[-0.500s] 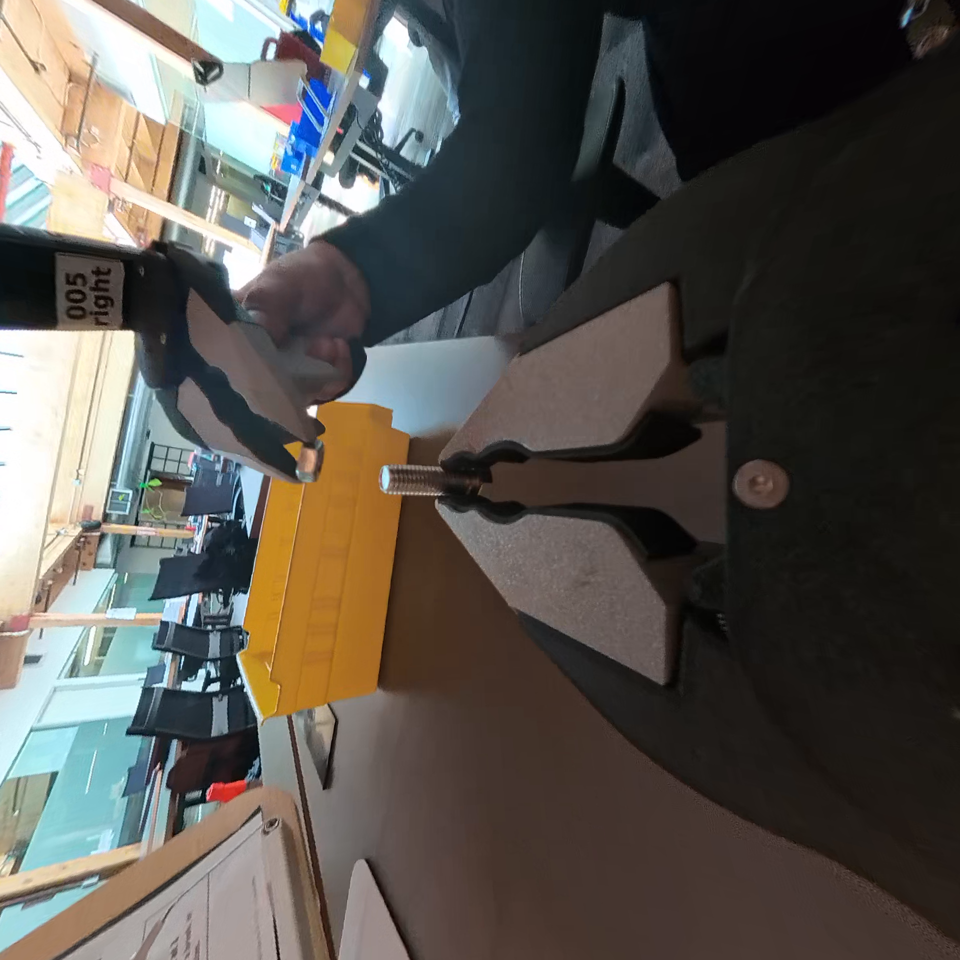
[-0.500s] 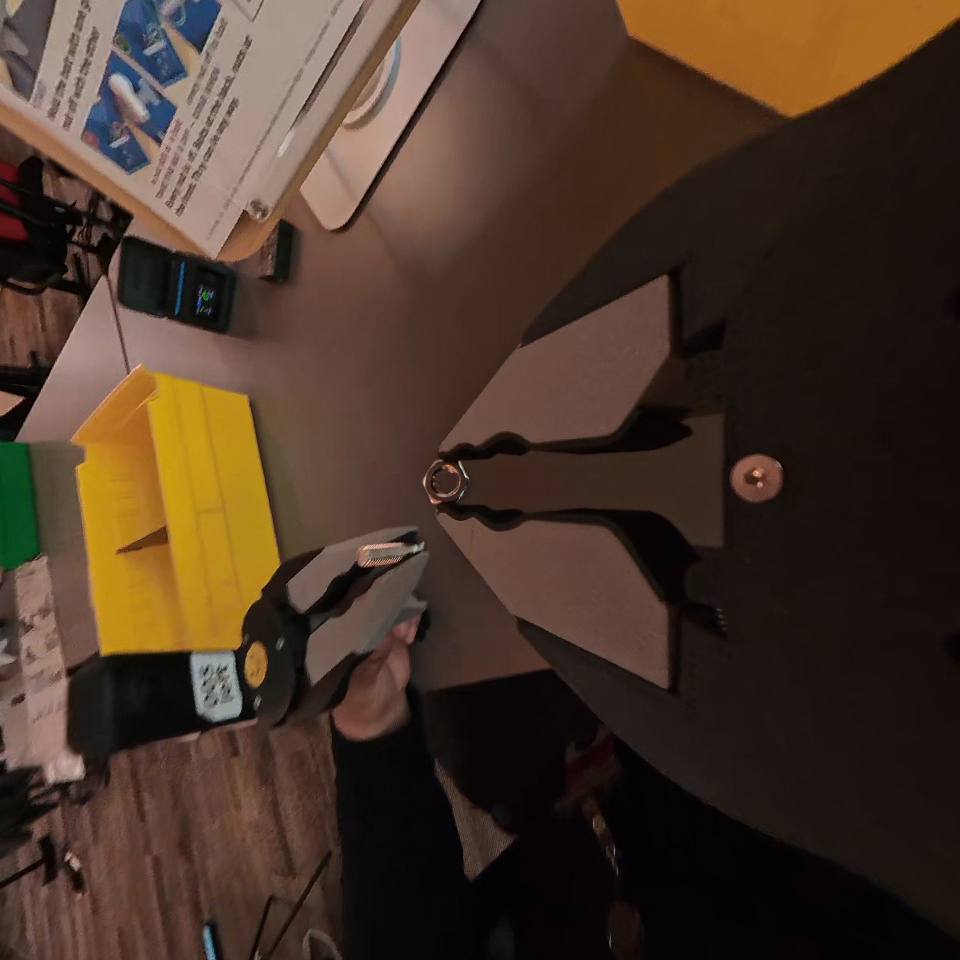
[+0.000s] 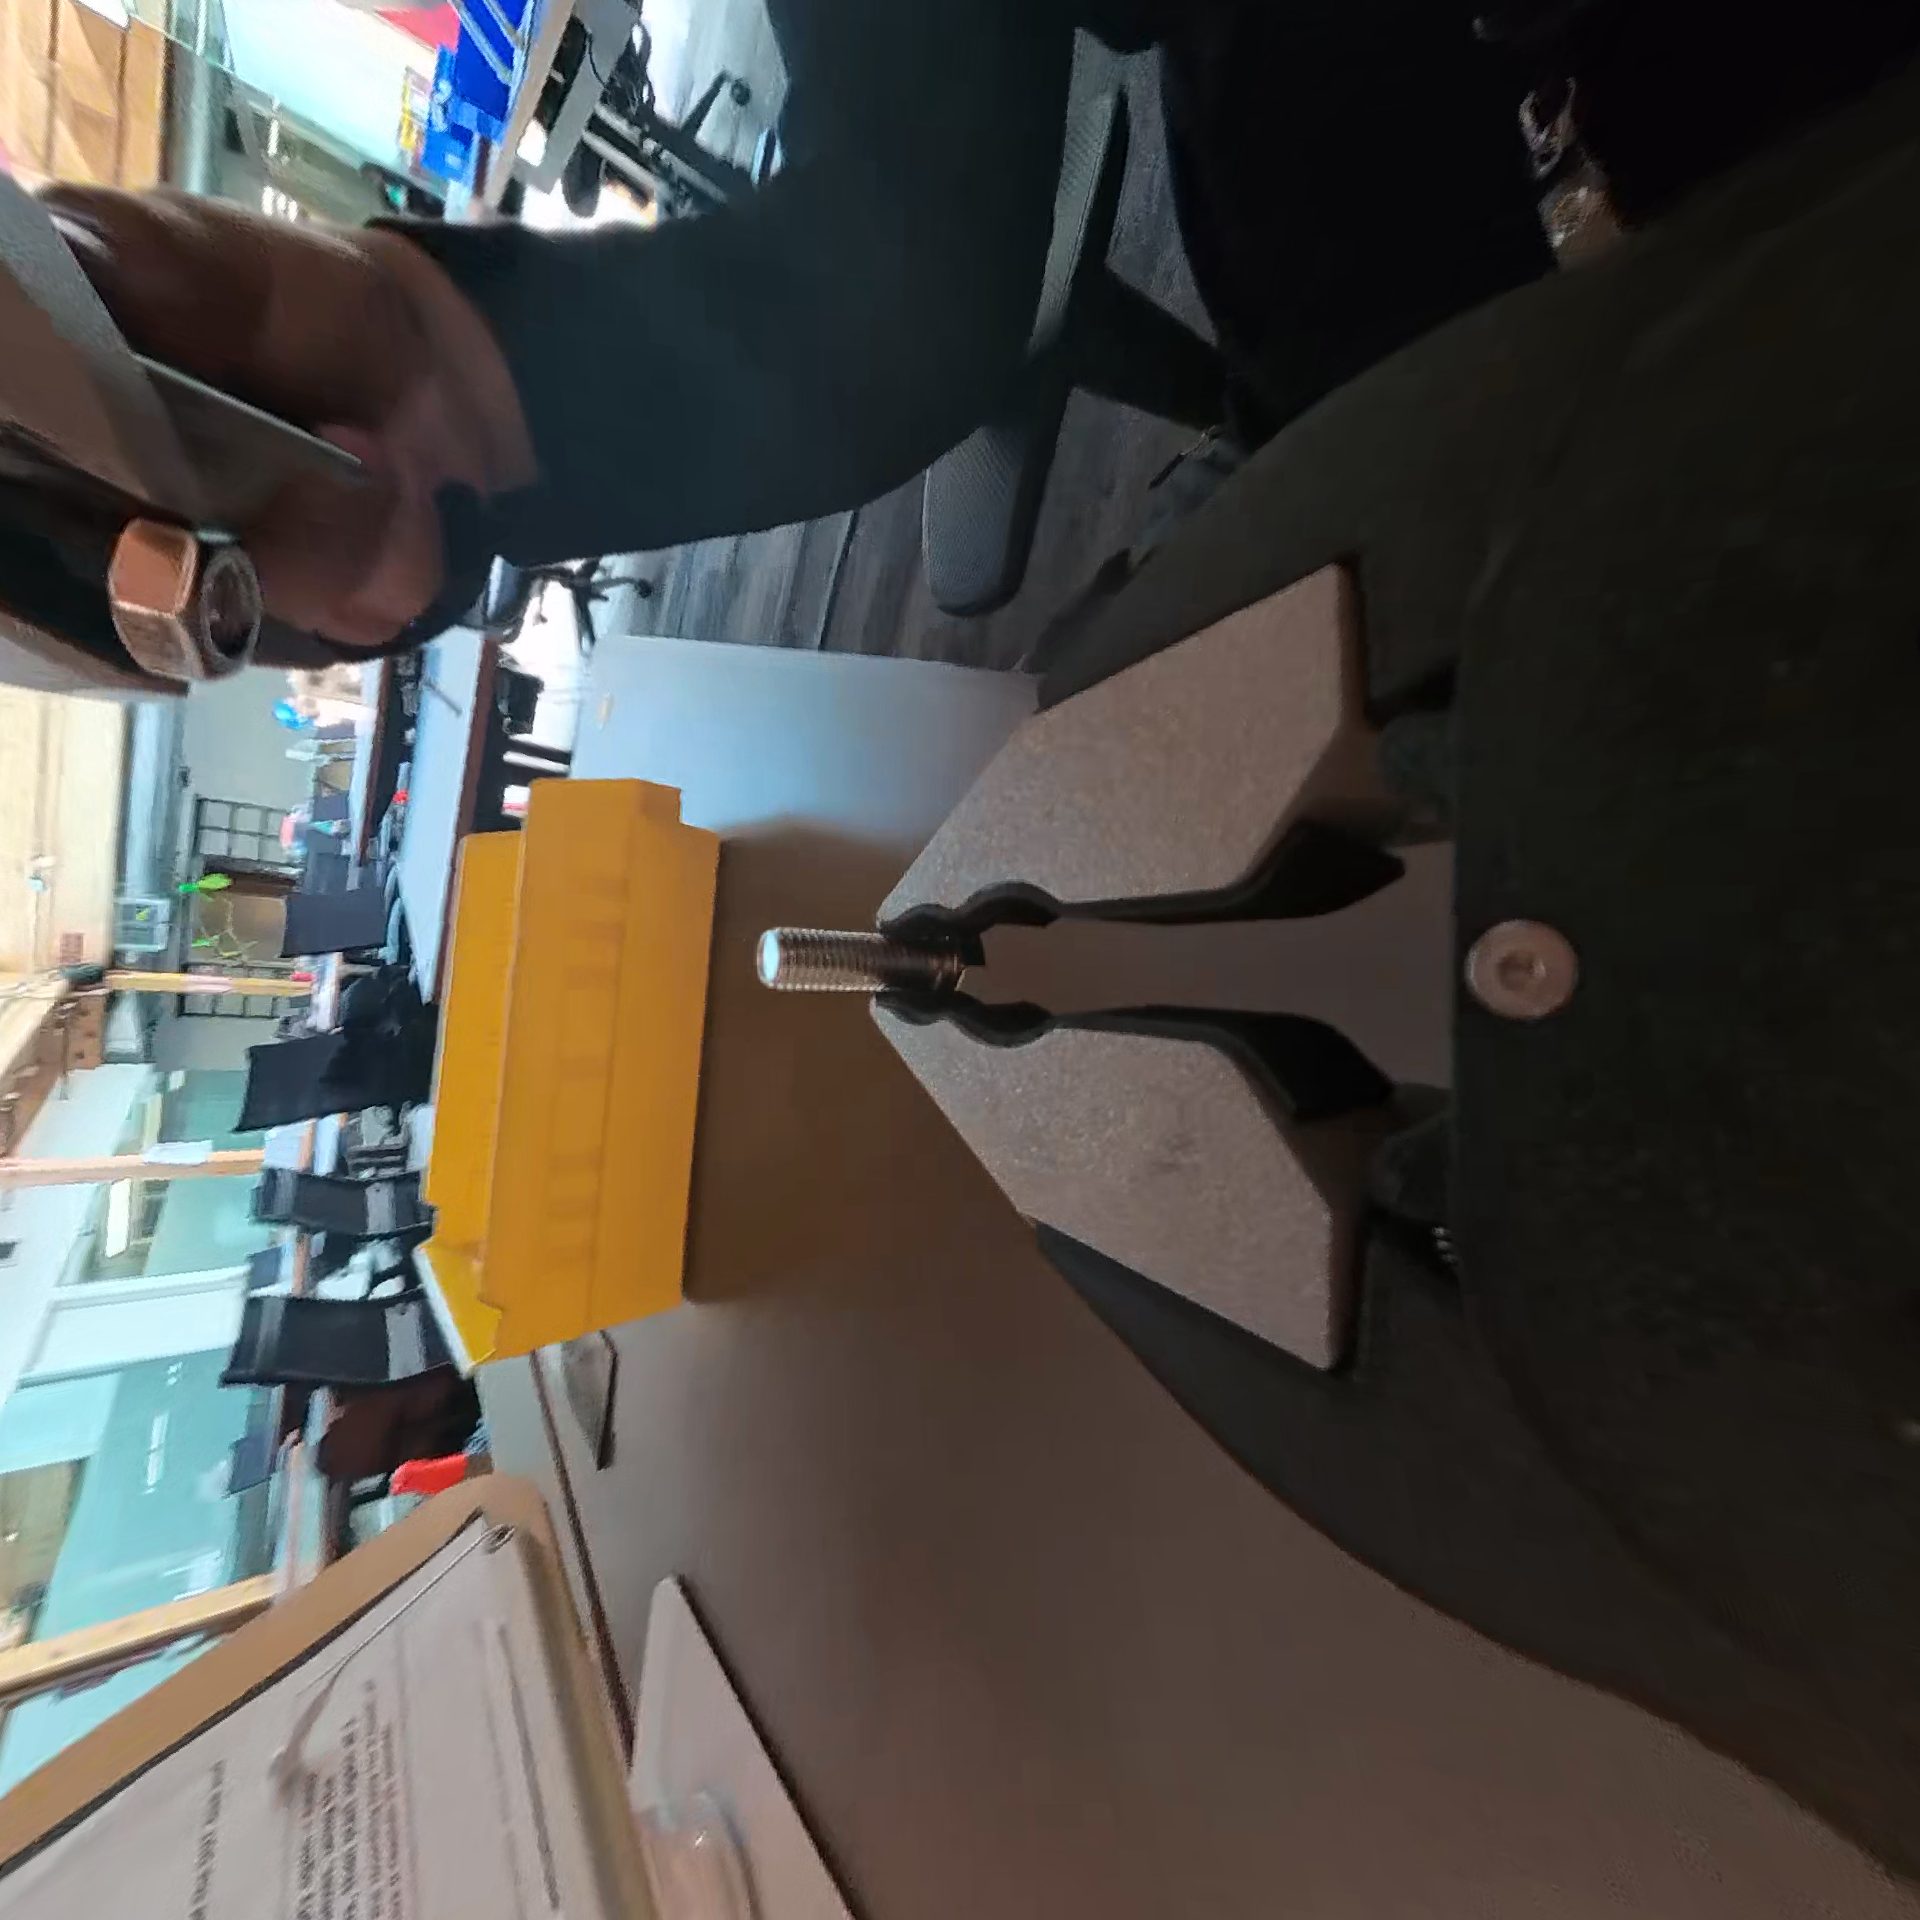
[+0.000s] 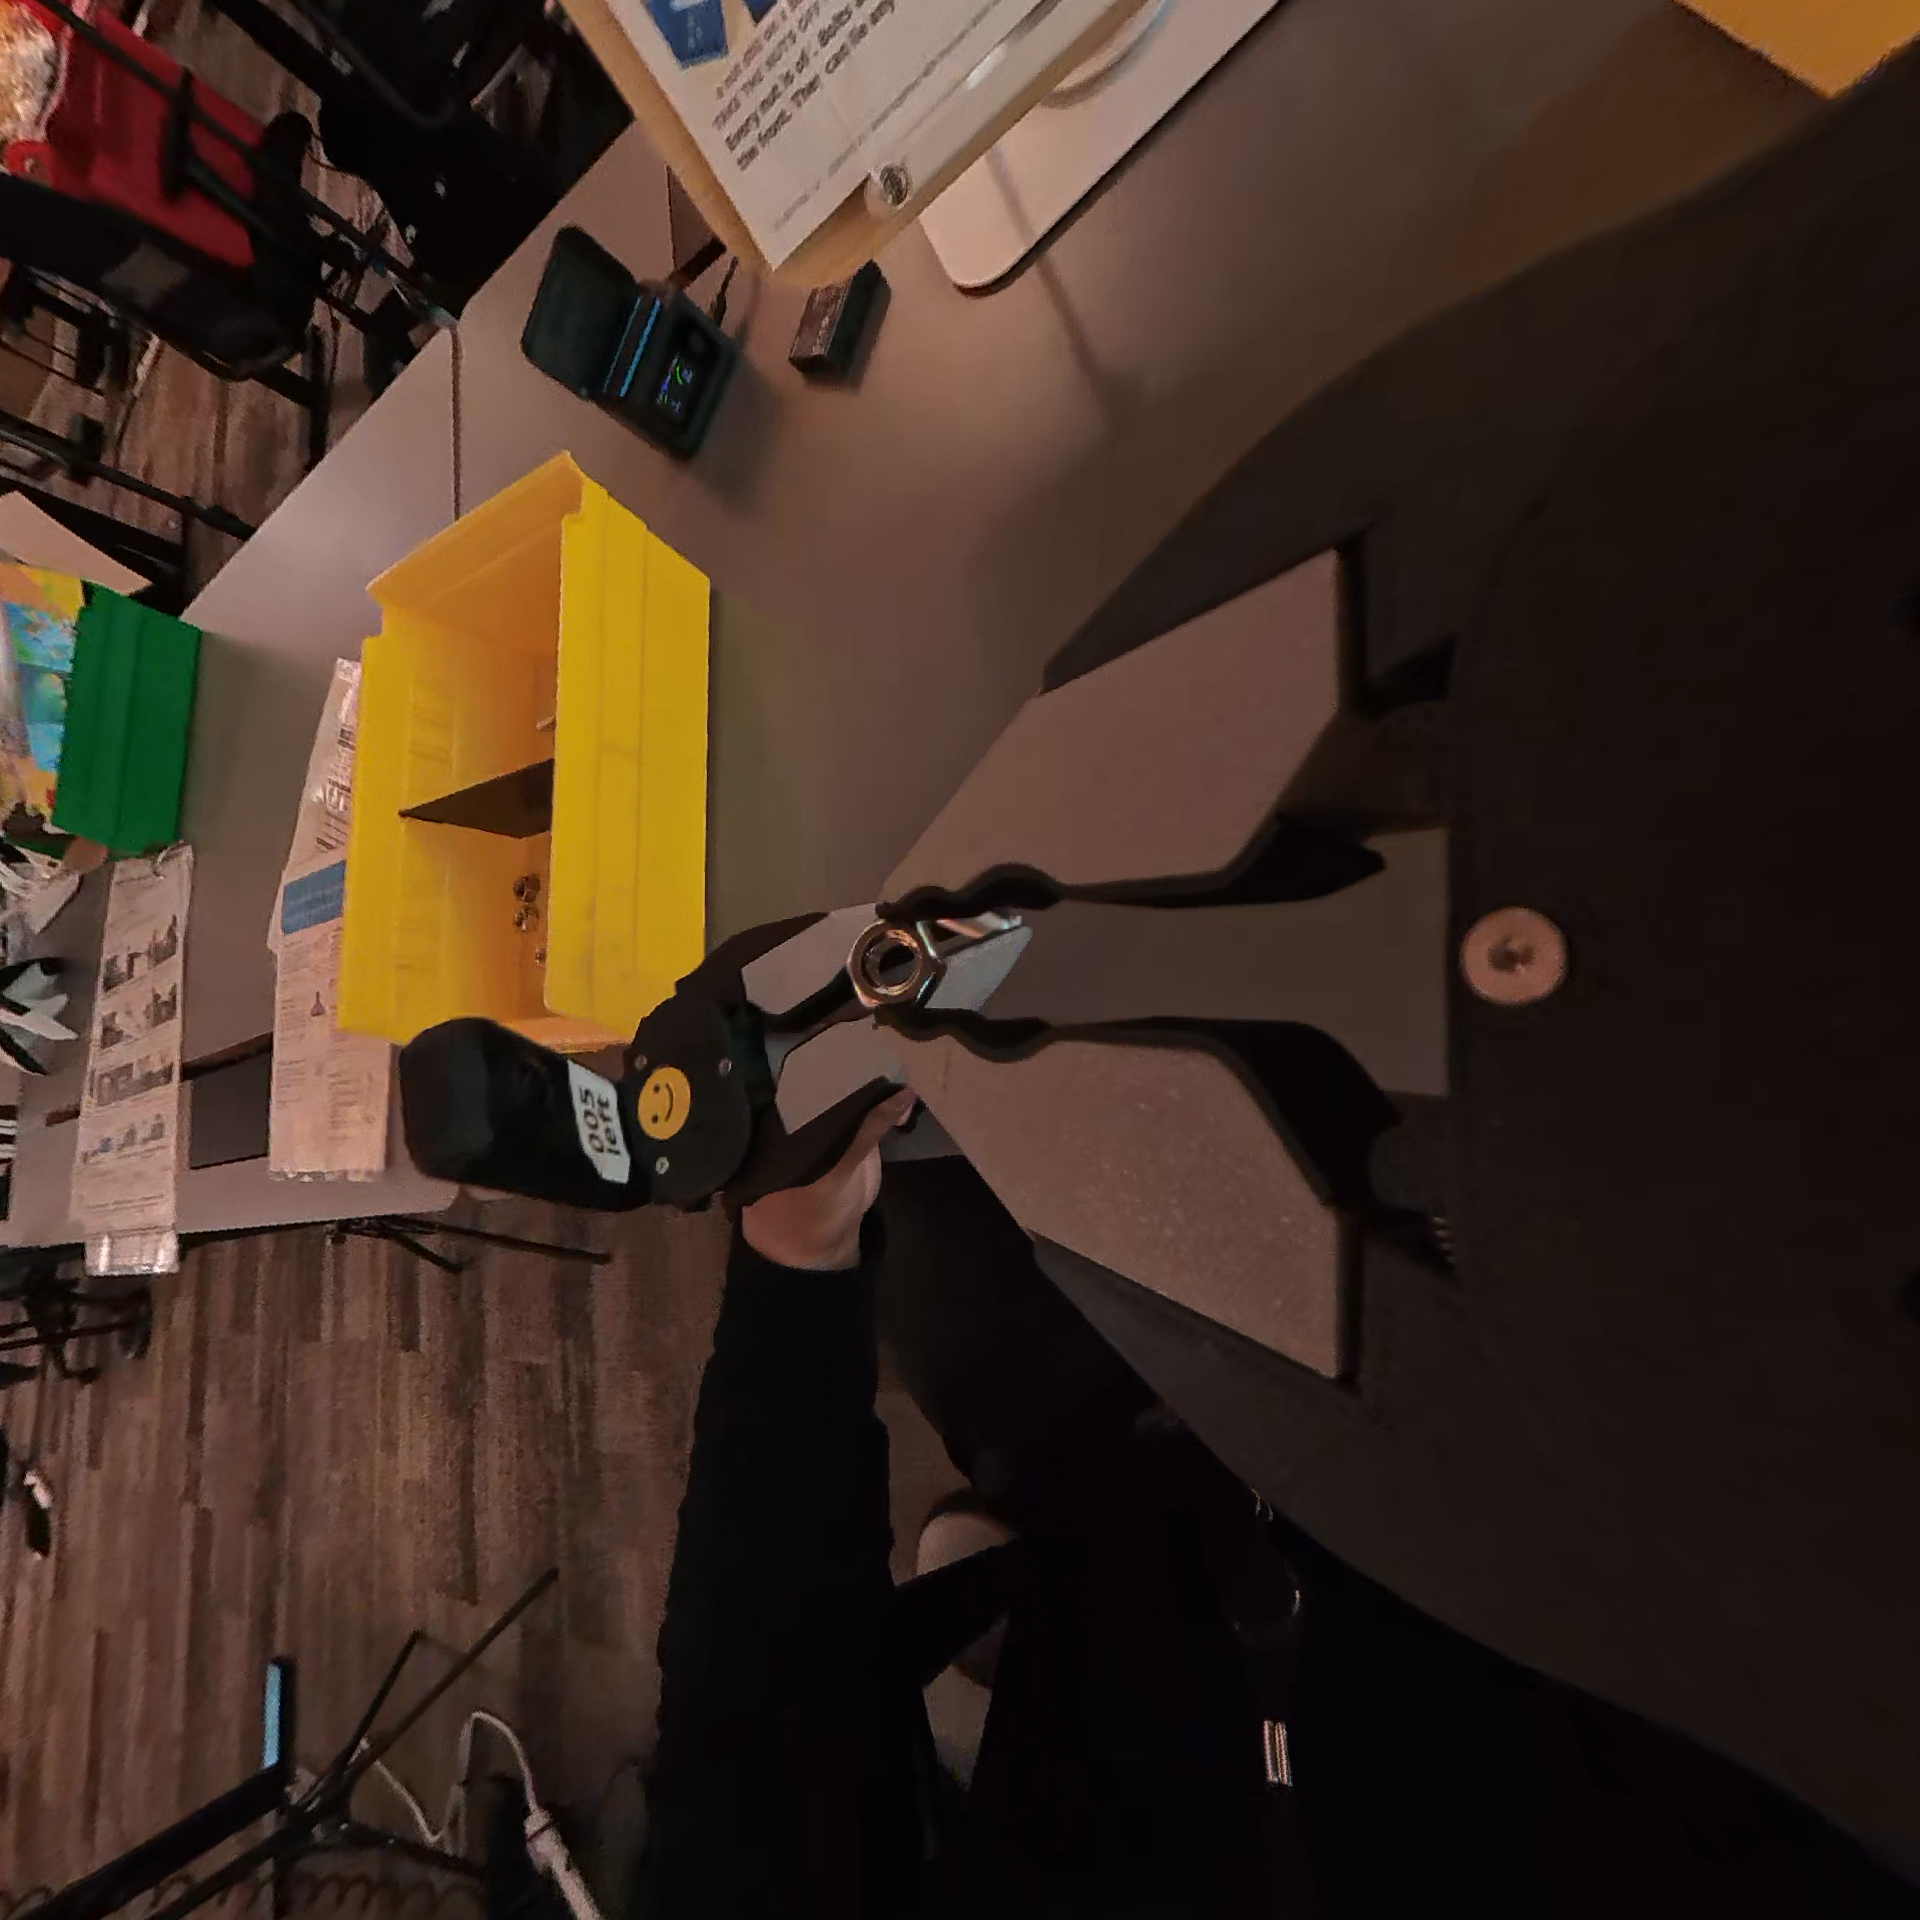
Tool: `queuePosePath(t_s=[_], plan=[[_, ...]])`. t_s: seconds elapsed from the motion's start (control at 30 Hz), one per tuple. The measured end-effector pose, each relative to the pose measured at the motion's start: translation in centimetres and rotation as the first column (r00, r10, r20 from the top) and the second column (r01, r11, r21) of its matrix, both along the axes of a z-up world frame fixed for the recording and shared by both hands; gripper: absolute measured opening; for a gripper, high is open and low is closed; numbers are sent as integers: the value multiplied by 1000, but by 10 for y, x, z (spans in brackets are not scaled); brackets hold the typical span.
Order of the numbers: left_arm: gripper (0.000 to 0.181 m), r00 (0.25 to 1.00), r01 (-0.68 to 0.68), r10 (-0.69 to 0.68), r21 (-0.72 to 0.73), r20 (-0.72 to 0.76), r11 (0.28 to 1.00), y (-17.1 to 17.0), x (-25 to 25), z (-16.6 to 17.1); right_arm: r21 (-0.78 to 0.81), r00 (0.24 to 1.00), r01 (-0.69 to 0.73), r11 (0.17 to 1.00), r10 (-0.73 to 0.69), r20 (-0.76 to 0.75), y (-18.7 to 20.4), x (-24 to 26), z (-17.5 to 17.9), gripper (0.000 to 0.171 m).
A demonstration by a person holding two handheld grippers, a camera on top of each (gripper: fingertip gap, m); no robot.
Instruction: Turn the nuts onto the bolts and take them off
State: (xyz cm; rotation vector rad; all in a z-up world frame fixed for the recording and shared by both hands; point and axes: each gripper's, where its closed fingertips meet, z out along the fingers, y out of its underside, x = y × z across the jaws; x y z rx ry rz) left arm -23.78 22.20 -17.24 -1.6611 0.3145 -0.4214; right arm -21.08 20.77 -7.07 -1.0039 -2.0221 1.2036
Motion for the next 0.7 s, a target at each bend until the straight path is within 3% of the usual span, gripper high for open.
queuePosePath(t_s=[0.17, 0.4, 0.7], plan=[[7, 1000, 21, -21, -22, 23, 1000, -1, -1, -1, 80, 998, 18, 997, -22, 52, 1, -11, -24, 13], [8, 998, 38, -41, -51, -53, 998, 0, 9, -9, 17, 994, 9, 1000, -11, 113, 4, -16, -39, 12], [8, 996, 82, -87, -126, -33, 989, -11, 25, 6, 5, 987, -18, 1000, 17, 162, -2, -11, -45, 12]])
